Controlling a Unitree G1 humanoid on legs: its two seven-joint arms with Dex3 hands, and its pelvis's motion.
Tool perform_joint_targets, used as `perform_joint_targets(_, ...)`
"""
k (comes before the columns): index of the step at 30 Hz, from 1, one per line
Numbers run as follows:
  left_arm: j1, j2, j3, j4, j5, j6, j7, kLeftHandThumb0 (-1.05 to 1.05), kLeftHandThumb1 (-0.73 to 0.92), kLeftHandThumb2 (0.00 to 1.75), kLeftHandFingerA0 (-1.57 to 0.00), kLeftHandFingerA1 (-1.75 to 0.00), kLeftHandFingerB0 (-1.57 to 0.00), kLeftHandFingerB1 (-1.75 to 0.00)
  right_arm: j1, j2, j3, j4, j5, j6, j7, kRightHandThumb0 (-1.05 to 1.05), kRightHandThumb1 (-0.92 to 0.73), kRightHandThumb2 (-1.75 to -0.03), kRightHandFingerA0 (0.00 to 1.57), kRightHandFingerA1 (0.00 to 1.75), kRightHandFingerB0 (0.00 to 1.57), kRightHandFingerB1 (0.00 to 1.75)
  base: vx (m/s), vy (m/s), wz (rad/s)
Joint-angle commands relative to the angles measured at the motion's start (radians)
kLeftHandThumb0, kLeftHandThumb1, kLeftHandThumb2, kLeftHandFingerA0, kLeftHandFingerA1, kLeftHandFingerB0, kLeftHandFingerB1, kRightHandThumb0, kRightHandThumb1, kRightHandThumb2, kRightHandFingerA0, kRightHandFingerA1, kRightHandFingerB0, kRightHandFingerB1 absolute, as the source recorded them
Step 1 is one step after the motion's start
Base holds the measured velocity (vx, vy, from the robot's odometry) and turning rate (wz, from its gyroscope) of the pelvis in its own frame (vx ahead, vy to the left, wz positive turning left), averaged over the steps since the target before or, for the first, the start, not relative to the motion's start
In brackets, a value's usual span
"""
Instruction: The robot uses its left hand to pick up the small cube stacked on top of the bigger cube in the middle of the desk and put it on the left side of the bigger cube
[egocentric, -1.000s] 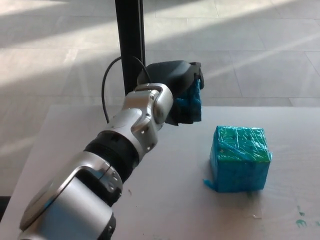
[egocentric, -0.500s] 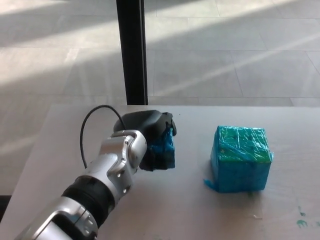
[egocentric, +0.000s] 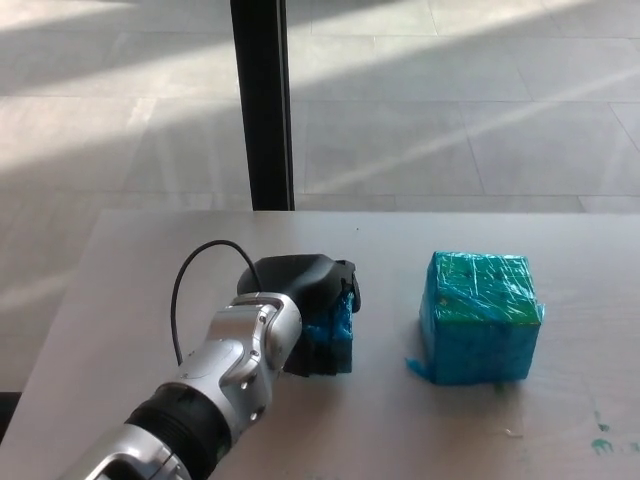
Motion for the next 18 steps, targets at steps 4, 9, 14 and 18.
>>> perform_joint_targets(4,-0.052,0.016,-0.062,0.03,0.042,0.048,-0.183,-0.35,0.72,0.64,-0.59,-1.5,-0.61,-0.69,0.002,0.0,-0.008,0.02,0.006,-0.004,-0.015,-0.34,-0.67,-0.59,0.6,0.59,0.48,0.4,0.0,0.0,0.0)
perform_joint_targets(9,-0.097,0.016,-0.108,0.054,0.056,0.089,-0.311,-0.65,0.37,0.8,-0.02,-0.4,-0.02,-0.35,0.012,0.0,-0.014,-0.002,0.014,-0.002,-0.007,-0.36,-0.69,-0.61,0.6,0.59,0.49,0.41,0.0,0.0,0.0)
perform_joint_targets(14,-0.119,0.011,-0.129,0.051,0.051,0.13,-0.385,-0.85,0.46,0.89,0.0,-0.14,0.0,0.0,0.016,0.0,-0.007,-0.019,0.006,0.015,-0.019,-0.36,-0.67,-0.6,0.59,0.56,0.51,0.41,0.0,0.0,0.0)
perform_joint_targets(18,-0.122,0.008,-0.133,0.046,0.047,0.142,-0.405,-0.9,0.54,0.58,0.0,0.0,0.0,-0.02,0.024,-0.003,-0.004,-0.025,0.003,0.006,-0.013,-0.36,-0.65,-0.59,0.6,0.59,0.51,0.41,0.0,0.0,0.0)
